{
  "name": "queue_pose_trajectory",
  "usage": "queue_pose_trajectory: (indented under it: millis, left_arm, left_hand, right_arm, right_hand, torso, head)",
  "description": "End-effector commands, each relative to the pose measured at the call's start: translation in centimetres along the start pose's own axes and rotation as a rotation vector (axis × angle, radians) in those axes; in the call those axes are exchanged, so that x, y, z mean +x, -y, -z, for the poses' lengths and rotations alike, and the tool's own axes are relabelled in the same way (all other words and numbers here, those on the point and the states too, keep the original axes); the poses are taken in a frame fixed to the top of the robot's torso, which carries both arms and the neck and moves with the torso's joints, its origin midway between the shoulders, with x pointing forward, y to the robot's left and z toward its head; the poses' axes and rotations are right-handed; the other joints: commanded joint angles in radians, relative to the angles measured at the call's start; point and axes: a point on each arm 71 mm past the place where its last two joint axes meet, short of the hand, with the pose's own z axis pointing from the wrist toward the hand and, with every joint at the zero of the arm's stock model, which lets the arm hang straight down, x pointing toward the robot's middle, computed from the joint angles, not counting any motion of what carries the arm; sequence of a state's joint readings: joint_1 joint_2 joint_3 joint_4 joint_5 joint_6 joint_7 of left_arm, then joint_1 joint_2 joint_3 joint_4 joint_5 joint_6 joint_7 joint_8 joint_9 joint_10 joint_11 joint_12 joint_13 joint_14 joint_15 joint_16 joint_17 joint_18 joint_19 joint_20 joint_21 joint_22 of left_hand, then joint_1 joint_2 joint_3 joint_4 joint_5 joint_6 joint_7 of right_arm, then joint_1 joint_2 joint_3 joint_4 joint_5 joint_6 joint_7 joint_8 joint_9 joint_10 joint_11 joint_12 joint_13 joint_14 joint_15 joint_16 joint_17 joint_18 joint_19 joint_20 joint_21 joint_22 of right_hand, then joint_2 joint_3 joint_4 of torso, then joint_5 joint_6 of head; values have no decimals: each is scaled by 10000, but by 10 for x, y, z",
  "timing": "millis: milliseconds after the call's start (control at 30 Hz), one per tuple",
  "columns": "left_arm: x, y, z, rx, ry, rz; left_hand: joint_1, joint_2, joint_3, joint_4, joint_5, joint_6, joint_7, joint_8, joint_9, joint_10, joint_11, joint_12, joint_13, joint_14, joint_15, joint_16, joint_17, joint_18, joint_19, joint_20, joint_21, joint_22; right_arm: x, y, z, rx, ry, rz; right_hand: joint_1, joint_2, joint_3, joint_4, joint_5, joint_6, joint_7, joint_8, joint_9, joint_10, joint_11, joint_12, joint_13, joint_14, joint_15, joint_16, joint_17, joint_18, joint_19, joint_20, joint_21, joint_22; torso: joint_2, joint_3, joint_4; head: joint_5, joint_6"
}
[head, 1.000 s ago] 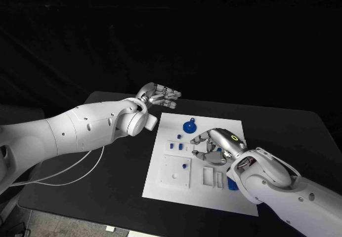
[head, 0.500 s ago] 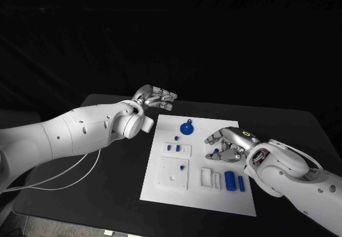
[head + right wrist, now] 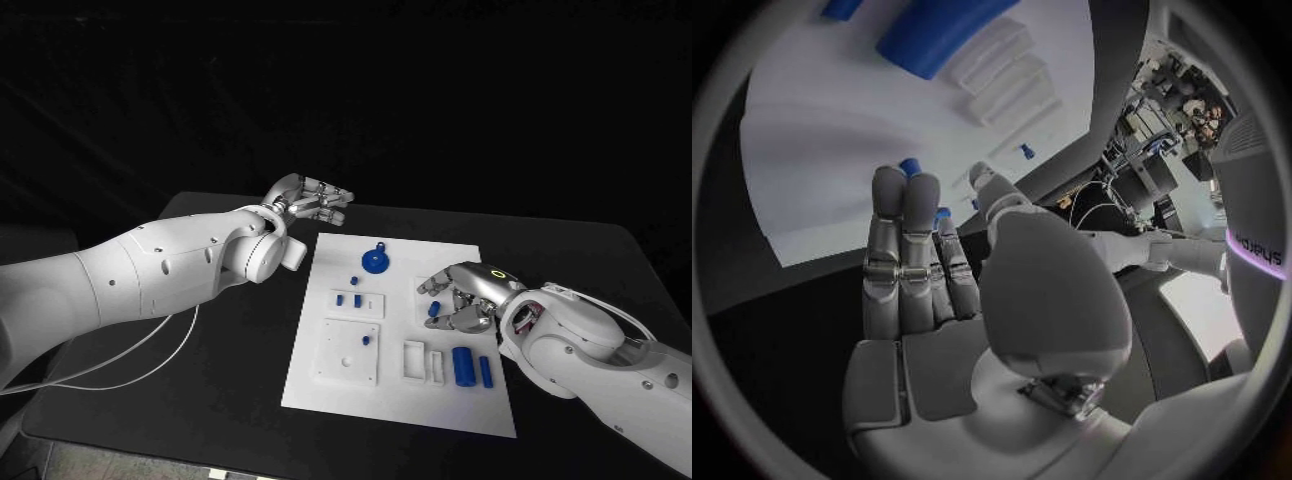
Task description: Assemble the parts on the task board
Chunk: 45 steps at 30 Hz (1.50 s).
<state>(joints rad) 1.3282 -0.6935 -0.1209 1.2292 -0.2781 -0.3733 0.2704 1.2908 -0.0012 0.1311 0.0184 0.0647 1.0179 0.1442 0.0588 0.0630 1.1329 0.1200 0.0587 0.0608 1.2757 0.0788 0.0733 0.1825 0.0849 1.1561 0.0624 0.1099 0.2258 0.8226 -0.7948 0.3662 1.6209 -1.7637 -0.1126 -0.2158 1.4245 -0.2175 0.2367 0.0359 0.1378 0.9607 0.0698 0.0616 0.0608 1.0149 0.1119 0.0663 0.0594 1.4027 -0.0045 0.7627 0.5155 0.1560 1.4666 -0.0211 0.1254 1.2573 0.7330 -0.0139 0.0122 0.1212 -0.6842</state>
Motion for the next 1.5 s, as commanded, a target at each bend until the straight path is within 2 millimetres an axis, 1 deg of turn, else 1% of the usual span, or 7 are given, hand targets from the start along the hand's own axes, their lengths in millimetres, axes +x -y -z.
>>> queue_pose_trajectory:
  millis: [33, 133, 200, 433, 733, 1100, 1500]
  left_arm:
    - [1, 1, 0, 84, -111, 91]
    - [1, 1, 0, 76, -114, 92]
    - [1, 1, 0, 73, -118, 90]
    - [2, 1, 0, 100, -160, -8]
    - [2, 1, 0, 98, -176, -34]
    - [2, 1, 0, 99, -184, -37]
    - [2, 1, 0, 96, -185, -36]
  left_hand:
    - [-3, 63, -4, -7, 29, -64, -4, 33, -6, -39, 9, 7, -10, -32, 30, -30, 0, -161, -56, 27, 53, -11]
    - [-3, 63, -4, -7, 29, -64, -4, 33, -6, -39, 9, 7, -10, -32, 30, -30, 0, -161, -56, 27, 53, -11]
    - [-3, 73, -2, -12, 28, -65, -5, 33, -6, -39, 8, 7, -10, -31, 30, -29, 1, -160, -59, 27, 67, -25]
    - [4, 85, 3, -18, 26, -71, -9, 30, -7, -37, 4, 7, -10, -3, 19, -17, 10, -153, -37, 18, 101, -35]
    - [2, 86, 0, -14, 26, -69, -9, 32, -7, -35, 1, 8, -10, 21, 12, -12, 20, -154, -22, 9, 127, -32]
    - [0, 79, -4, -14, 22, -70, -10, 32, -7, -35, 1, 8, -10, 26, 11, -10, 22, -153, -19, 7, 132, -31]
    - [0, 79, -4, -14, 22, -70, -10, 32, -7, -35, 1, 8, -10, 26, 11, -10, 22, -153, -19, 7, 132, -31]
  right_arm:
    - [0, 3, 0, 312, 43, 489]
    - [0, 6, -1, 456, 185, 504]
    - [0, 7, -2, 496, 212, 506]
    - [1, 8, -3, 572, 334, 544]
    - [3, 7, -5, 533, 309, 528]
    - [12, 6, -7, 485, -26, 431]
    - [19, 7, -7, 519, -272, 403]
  right_hand:
    - [-258, 129, 1022, -572, -546, 497, 97, -4, 13, 260, -54, 26, -7, 79, -59, 34, 6, 78, 235, -87, 71, 100]
    - [-789, 121, 2241, -1081, -701, 738, 182, -1, 14, 519, -118, 19, -8, 119, -118, 66, 48, 45, 249, -149, 158, 272]
    - [-945, 69, 2765, -1225, -796, 811, 217, 3, 16, 670, -145, -6, -12, 140, -151, 99, 85, 21, 254, -185, 223, 383]
    - [-1211, 62, 3786, -1405, -836, 1133, 292, 10, 22, 1189, -275, -9, -14, 234, -256, 173, 184, -57, 287, -291, 591, 689]
    - [-1308, 99, 4000, -1450, -846, 1415, 369, 15, 27, 1389, -322, -19, -12, 265, -288, 184, 250, -114, 286, -335, 867, 751]
    - [-1348, 158, 3972, -1467, -838, 1614, 410, 11, 26, 1511, -345, -15, -10, 275, -300, 170, 284, -131, 268, -346, 988, 756]
    - [-1309, 337, 4018, -1559, -857, 1829, 426, 12, 28, 1857, -422, -19, -8, 270, -345, 149, 325, -170, 218, -388, 1125, 782]
  torso:
    - [-1, -16, 0]
    - [7, -21, -1]
    - [8, -23, 5]
    - [5, -8, 17]
    - [2, -6, -6]
    - [-3, -11, 9]
    - [-1, -10, -2]
  head:
    - [-28, 11]
    - [-49, 17]
    - [-41, 13]
    - [-24, -11]
    - [-24, -27]
    - [-42, -55]
    - [-38, -66]
